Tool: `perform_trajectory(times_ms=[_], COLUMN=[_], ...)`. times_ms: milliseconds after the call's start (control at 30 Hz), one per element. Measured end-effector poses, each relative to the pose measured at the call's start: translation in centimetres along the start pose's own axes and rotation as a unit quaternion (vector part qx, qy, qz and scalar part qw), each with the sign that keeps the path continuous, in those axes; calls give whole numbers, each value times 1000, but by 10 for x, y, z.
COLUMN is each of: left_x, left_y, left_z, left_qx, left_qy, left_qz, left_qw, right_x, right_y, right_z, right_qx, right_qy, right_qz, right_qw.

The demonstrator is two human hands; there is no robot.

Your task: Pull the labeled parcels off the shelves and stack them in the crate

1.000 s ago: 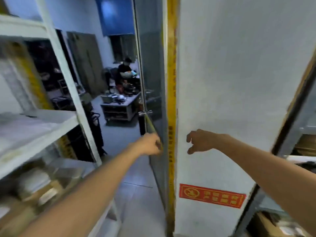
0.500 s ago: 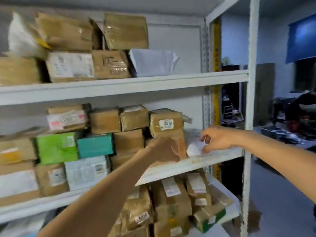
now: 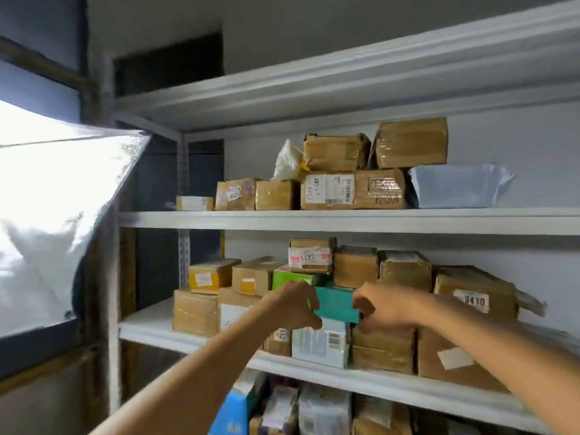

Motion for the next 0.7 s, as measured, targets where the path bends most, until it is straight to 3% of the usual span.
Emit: perform_trajectory(times_ms=[133,333,700], left_x=[-35,-94,-169], left_y=[51,121,195], left_z=[-24,-34,57], left_qx=[-45,-93,-62], left_qy=[-52,-148,-219], left_qz=[21,-14,-41], left_qw=[997,984,973], right_x=[-15,-46,-91], right_y=[57,112,112], right_z=[27,71,152], right_qx=[-62,-106,-46], right_qy=[-22,-117,-219], right_qz=[-6,47,47], right_qw=[998,986,973])
Point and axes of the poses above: each hand's wrist, its own z-axis towards the middle knuckle, its own x-axis out of the palm, y = z × x, the point moved 8 cm from there along z, towards the middle knuckle, and after that the axes turned 1 degree about -z, right-handed, at the moved point
